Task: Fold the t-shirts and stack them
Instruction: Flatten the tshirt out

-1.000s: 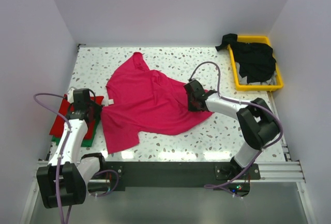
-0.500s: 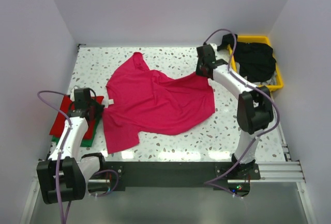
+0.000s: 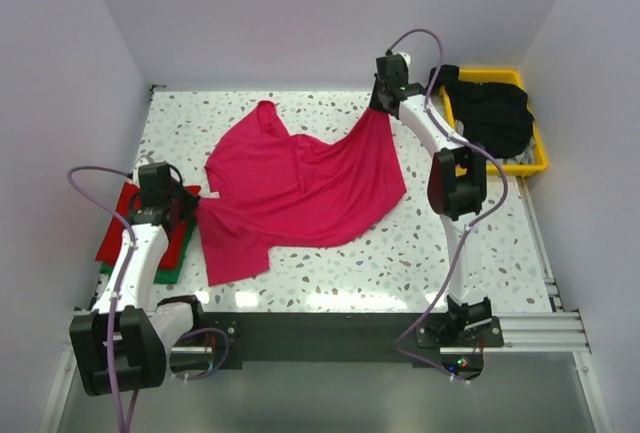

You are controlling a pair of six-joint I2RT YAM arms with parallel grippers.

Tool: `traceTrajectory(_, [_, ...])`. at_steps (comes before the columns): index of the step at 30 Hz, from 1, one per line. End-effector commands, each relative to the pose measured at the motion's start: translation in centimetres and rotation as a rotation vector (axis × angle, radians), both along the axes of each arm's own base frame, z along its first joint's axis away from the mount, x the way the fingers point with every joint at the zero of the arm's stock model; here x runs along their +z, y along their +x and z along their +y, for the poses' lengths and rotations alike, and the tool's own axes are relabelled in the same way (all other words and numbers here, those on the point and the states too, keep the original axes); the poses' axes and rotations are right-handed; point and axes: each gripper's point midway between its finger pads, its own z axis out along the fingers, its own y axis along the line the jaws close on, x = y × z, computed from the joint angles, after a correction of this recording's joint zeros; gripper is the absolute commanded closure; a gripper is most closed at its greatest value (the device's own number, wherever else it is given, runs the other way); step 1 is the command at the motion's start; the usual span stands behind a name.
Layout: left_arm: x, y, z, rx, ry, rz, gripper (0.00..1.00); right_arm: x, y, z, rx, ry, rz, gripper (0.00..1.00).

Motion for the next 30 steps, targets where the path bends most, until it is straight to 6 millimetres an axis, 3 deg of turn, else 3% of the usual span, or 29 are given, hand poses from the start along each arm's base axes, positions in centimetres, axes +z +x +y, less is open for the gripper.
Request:
traceTrajectory(1, [3.2, 1.9, 0.9, -0.002, 0.052, -0.104, 1.00, 1.5, 1.9, -0.5, 0.002, 0.030, -0.042, 1.00])
traceTrajectory(3, [3.3, 1.9, 1.0, -0.003, 0.056, -0.108, 1.00, 1.1, 2.3, -1.2, -0.014, 0.042, -0.042, 1.00])
traceTrajectory(5, [3.6, 2.0, 1.1, -0.002, 0.062, -0.113, 1.00, 0.9, 2.5, -1.9, -0.024, 0.062, -0.036, 0.92])
traceTrajectory(8, [4.1, 2.3, 1.1, -0.004, 0.069, -0.133, 1.00, 1.0, 1.9, -2.2, -0.015, 0.084, -0.013, 0.61])
traceTrajectory(9, [4.2, 2.4, 1.1, -0.007, 0.069, -0.139, 1.00, 2.6, 1.6, -2.5, -0.016, 0.087, -0.029, 0.56])
traceTrajectory(11, [4.0, 2.6, 1.1, -0.007, 0.067, -0.134, 1.00, 2.4, 0.0, -3.1, -0.027, 0.065, 0.002, 0.50])
traceTrajectory(12, [4.0, 2.6, 1.0, -0.011, 0.064, -0.131, 1.00, 5.3, -0.9, -3.5, -0.038, 0.069, -0.037, 0.50])
traceTrajectory(13, [4.0, 2.8, 1.1, -0.010, 0.063, -0.127, 1.00, 3.6, -2.5, -3.9, -0.051, 0.065, 0.011, 0.49])
traceTrajectory(15, [4.2, 2.9, 1.0, -0.014, 0.062, -0.128, 1.00, 4.4, -4.8, -4.6, -0.080, 0.075, 0.012, 0.49])
traceTrajectory(16, [4.3, 3.0, 1.1, -0.014, 0.062, -0.130, 1.00, 7.3, -6.3, -4.7, -0.091, 0.116, -0.034, 0.50])
traceTrajectory(17, [4.3, 3.1, 1.0, -0.020, 0.066, -0.124, 1.00, 4.3, -8.4, -4.9, -0.095, 0.122, 0.020, 0.51])
traceTrajectory(19, [4.6, 3.4, 1.2, -0.021, 0.075, -0.123, 1.00, 3.2, -12.3, -5.1, -0.114, 0.170, 0.041, 0.54])
traceTrajectory(21, [4.5, 3.5, 1.2, -0.026, 0.076, -0.103, 1.00, 2.2, -14.7, -5.0, -0.121, 0.210, 0.059, 0.60])
traceTrajectory(22, [4.4, 3.6, 1.2, -0.029, 0.073, -0.096, 1.00, -0.2, -16.7, -5.1, -0.130, 0.228, 0.101, 0.62])
traceTrajectory(23, [4.2, 3.6, 1.1, -0.032, 0.065, -0.092, 1.00, 0.6, -17.6, -5.1, -0.121, 0.248, 0.077, 0.62])
traceTrajectory(28, [3.8, 3.8, 0.7, -0.048, 0.050, -0.090, 1.00, -3.3, -21.8, -4.2, -0.083, 0.313, 0.148, 0.61])
traceTrajectory(30, [3.8, 3.9, 0.7, -0.047, 0.047, -0.094, 1.00, -4.1, -21.5, -3.9, -0.070, 0.320, 0.149, 0.61])
